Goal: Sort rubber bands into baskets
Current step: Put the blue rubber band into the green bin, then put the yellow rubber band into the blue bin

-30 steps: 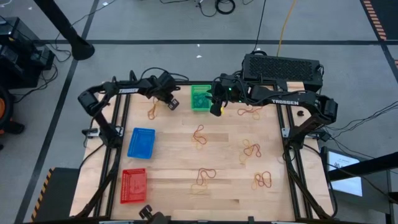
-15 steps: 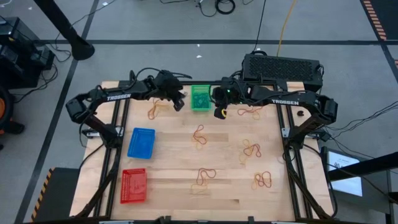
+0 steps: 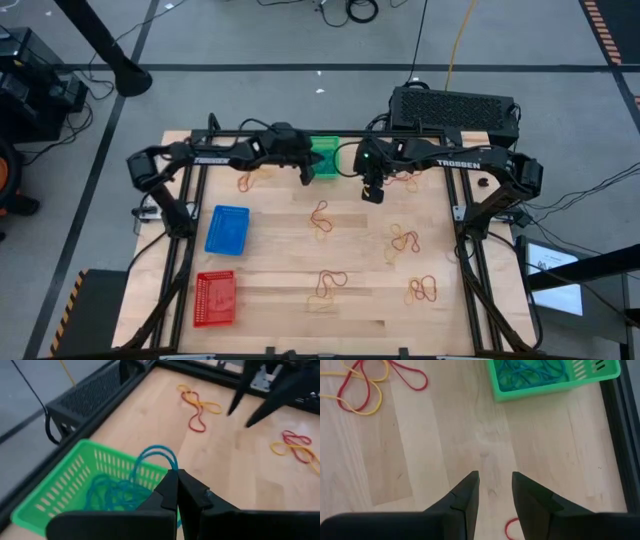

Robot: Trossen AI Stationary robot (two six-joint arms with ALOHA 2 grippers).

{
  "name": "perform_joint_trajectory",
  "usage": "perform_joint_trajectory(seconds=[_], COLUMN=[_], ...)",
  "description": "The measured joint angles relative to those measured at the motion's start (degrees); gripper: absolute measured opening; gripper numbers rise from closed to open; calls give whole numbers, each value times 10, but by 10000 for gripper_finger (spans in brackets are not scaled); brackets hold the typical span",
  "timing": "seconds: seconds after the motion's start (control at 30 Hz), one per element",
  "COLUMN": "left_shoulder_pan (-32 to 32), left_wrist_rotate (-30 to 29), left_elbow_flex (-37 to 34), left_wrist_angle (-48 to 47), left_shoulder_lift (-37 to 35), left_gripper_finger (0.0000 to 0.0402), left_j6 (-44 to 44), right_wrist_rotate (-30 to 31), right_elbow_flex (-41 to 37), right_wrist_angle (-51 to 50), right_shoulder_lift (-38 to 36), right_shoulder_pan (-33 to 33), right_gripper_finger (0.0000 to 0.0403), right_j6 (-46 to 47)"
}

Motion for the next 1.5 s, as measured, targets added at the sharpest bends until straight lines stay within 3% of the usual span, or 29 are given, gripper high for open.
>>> perform_joint_trajectory(seconds=[0.27,0.4,0.8,1.1,1.27,1.4,1.5], left_shoulder_pan=[12,12,12,35,34,13,-9], left_wrist_rotate=[-2,-42,-64,-68,-80,-151,-241], left_elbow_flex=[0,0,0,1,1,-18,-64], left_wrist_angle=[26,26,-2,-198,-395,-524,-530], left_shoulder_lift=[59,60,47,-100,-202,-272,-324], left_gripper_finger=[4,8,130,143,144,144,144], left_j6=[-11,-11,-11,-8,-10,-38,-62], right_wrist_rotate=[0,-1,-1,-1,-2,-3,-3], right_elbow_flex=[0,0,0,0,0,0,0], right_wrist_angle=[27,27,50,50,50,50,54], right_shoulder_lift=[0,0,0,0,0,0,0], right_shoulder_pan=[0,0,0,0,0,0,0], right_gripper_finger=[110,110,110,110,110,110,110], right_j6=[-6,-7,-9,-7,10,24,24])
